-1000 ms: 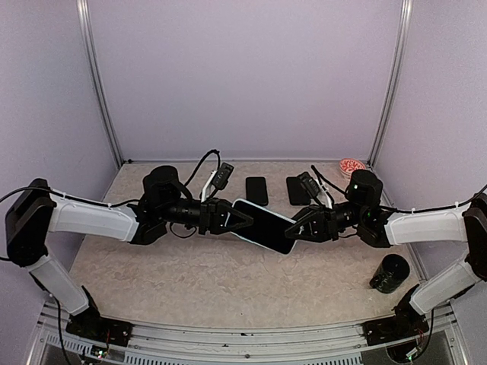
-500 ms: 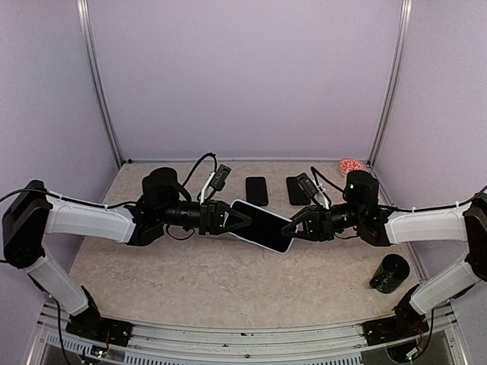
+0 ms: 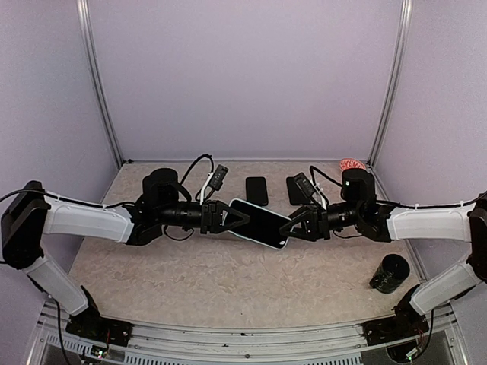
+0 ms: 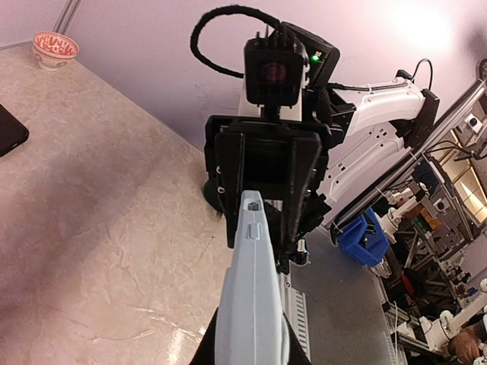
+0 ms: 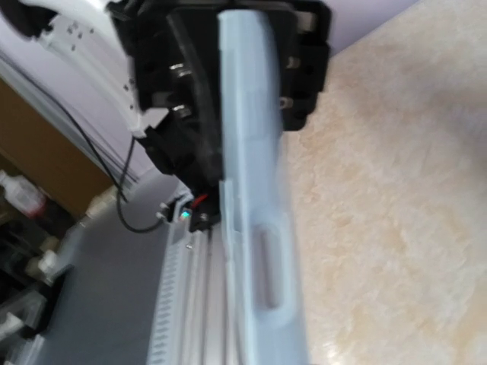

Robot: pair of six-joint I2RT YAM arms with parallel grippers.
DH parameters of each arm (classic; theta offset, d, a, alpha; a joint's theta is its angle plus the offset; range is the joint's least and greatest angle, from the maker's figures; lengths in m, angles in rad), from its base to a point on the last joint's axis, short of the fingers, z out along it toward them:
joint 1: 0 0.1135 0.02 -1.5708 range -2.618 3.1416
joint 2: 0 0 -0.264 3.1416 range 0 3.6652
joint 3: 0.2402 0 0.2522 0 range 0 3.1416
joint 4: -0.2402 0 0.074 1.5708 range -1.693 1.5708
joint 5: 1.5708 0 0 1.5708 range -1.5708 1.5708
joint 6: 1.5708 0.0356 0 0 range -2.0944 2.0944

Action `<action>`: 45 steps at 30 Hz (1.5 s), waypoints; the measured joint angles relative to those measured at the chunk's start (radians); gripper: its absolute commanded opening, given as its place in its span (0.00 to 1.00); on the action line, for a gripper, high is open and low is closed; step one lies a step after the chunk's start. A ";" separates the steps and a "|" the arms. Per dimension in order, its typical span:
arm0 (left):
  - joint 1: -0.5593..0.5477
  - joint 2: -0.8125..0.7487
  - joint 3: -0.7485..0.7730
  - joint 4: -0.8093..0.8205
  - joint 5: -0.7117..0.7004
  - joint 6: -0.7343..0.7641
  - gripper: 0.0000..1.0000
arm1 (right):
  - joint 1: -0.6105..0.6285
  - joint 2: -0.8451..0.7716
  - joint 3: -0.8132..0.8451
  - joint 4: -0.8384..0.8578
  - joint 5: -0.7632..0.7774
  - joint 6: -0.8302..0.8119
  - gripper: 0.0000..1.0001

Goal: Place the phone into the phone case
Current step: Press the bottom corners of the phone case.

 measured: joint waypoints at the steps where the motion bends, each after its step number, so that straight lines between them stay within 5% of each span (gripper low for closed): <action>1: 0.003 0.000 0.000 -0.002 -0.003 0.000 0.00 | 0.000 -0.005 0.000 -0.005 0.003 -0.004 0.45; 26: 0.067 -0.045 -0.162 0.254 -0.045 -0.114 0.00 | 0.026 0.060 -0.018 0.132 0.007 0.143 0.56; 45: 0.068 -0.064 -0.201 0.371 -0.058 -0.153 0.00 | 0.060 0.110 -0.018 0.250 0.006 0.242 0.30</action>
